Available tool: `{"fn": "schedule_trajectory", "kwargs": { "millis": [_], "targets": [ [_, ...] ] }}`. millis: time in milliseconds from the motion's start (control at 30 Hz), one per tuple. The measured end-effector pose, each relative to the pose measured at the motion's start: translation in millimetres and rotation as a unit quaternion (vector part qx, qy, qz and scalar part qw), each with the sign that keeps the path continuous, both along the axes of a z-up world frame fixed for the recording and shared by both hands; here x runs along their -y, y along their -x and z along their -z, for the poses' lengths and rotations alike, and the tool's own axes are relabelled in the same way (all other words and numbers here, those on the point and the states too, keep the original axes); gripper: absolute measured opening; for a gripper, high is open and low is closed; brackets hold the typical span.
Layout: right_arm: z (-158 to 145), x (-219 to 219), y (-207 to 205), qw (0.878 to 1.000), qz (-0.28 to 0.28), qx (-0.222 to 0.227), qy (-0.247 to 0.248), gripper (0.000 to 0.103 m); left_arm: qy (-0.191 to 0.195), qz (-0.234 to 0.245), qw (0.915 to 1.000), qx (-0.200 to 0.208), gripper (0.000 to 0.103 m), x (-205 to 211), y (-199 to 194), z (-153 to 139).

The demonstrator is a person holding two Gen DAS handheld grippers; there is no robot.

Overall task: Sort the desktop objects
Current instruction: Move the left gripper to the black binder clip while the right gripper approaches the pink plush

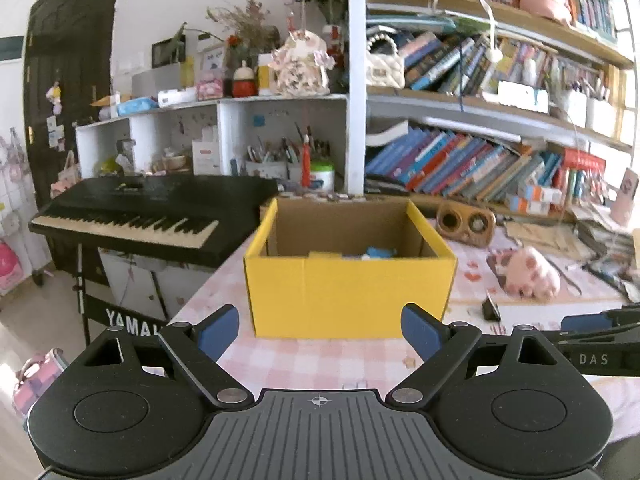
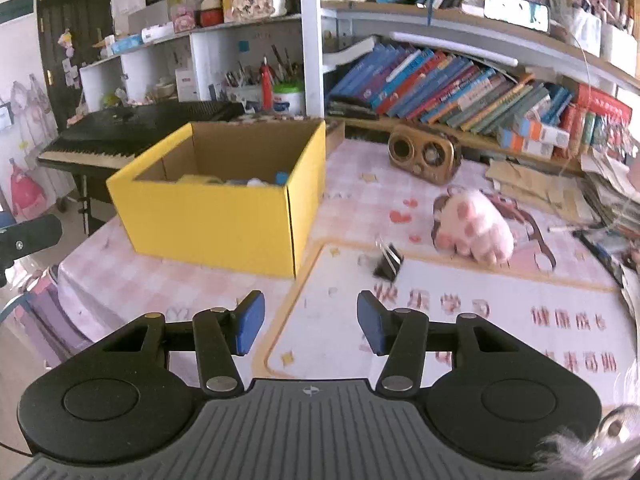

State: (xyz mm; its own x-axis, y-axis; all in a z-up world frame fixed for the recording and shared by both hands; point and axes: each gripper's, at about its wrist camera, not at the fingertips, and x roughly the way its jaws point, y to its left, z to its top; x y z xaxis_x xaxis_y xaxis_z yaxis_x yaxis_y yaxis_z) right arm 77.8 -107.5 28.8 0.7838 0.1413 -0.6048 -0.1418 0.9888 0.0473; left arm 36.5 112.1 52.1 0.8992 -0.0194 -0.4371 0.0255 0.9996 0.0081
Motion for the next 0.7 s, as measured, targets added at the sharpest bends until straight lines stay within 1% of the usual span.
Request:
{"fn": "schedule_trajectory", "kwargs": {
  "millis": [133,267,500,700],
  "targets": [
    [7.8,-2.6,15.3,1.0,0.004,-0.009,-0.002,0.049,-0.019,0.005,0.9998,-0.002,0.09,4.7,9.6,7.6],
    [13.4,-4.2,25.0,1.0,0.009,-0.017,-0.001,0.049,-0.014,0.022,0.9996,-0.01,0.091,8.9,16.6,11.0],
    [18.3,-7.3,41.6,1.0,0.011,-0.025,0.002,0.05,-0.018,0.08,0.9956,-0.046,0.09,23.5,17.7,20.9],
    [24.7,0.1,43.4,0.998,0.026,-0.048,-0.005,0.05,-0.021,0.112,0.9922,-0.051,0.091,35.2,18.2,25.4]
  ]
}}
